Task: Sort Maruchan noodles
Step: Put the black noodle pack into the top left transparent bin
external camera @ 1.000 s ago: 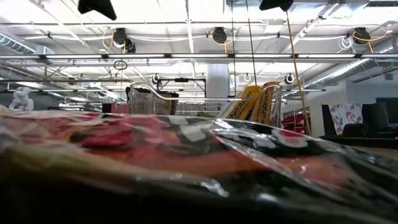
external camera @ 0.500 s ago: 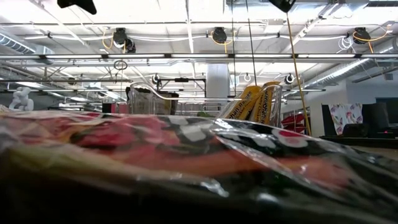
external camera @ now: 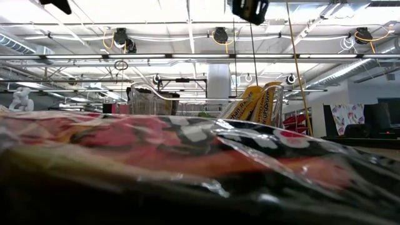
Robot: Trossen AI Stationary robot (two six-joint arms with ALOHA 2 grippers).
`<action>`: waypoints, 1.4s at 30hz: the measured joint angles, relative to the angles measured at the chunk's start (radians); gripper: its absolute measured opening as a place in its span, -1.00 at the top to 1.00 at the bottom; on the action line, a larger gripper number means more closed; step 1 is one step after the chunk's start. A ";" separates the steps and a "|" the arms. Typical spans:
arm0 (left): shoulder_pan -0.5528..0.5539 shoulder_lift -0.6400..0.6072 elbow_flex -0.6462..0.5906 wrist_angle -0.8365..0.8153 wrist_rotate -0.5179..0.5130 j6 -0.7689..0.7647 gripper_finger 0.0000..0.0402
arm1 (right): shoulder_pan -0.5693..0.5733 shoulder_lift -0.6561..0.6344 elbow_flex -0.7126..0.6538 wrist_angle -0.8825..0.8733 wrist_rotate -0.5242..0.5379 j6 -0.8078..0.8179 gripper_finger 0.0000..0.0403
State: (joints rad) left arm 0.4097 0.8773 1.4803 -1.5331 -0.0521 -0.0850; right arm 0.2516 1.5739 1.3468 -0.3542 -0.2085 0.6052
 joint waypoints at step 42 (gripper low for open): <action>0.000 -0.171 0.000 -0.038 0.056 0.016 0.89 | 0.083 0.325 0.000 0.029 0.021 0.049 0.48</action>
State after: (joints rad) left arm 0.4099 0.7063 1.4803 -1.5707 0.0044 -0.0686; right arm 0.3344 1.8985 1.3472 -0.3253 -0.1870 0.6545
